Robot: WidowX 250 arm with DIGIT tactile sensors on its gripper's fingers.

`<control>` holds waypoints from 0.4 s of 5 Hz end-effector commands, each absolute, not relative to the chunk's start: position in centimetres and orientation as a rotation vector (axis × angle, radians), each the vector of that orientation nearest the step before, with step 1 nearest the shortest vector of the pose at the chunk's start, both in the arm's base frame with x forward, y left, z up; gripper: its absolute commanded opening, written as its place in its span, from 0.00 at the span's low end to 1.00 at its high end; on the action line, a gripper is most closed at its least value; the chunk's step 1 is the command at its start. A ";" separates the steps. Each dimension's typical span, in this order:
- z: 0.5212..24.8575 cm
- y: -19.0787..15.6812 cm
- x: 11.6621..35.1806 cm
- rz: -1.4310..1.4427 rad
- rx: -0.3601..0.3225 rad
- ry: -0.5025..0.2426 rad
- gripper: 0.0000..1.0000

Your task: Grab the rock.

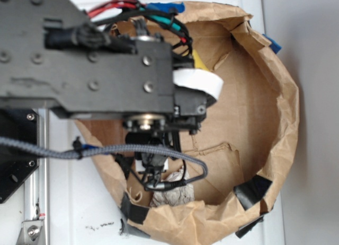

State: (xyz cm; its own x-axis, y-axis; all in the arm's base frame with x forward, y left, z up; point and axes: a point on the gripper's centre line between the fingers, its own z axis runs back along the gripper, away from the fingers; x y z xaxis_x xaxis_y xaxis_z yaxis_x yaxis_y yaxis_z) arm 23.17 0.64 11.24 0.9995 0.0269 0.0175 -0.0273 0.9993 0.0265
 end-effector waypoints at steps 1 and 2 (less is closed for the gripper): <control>11.3 3.7 25.1 0.044 -0.023 -0.077 1.00; 10.4 4.8 26.2 0.075 -0.009 -0.085 1.00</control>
State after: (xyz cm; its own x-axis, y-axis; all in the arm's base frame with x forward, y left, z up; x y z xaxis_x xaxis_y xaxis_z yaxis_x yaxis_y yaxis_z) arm 25.54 4.23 9.03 0.9979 0.0556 0.0341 -0.0552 0.9984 -0.0134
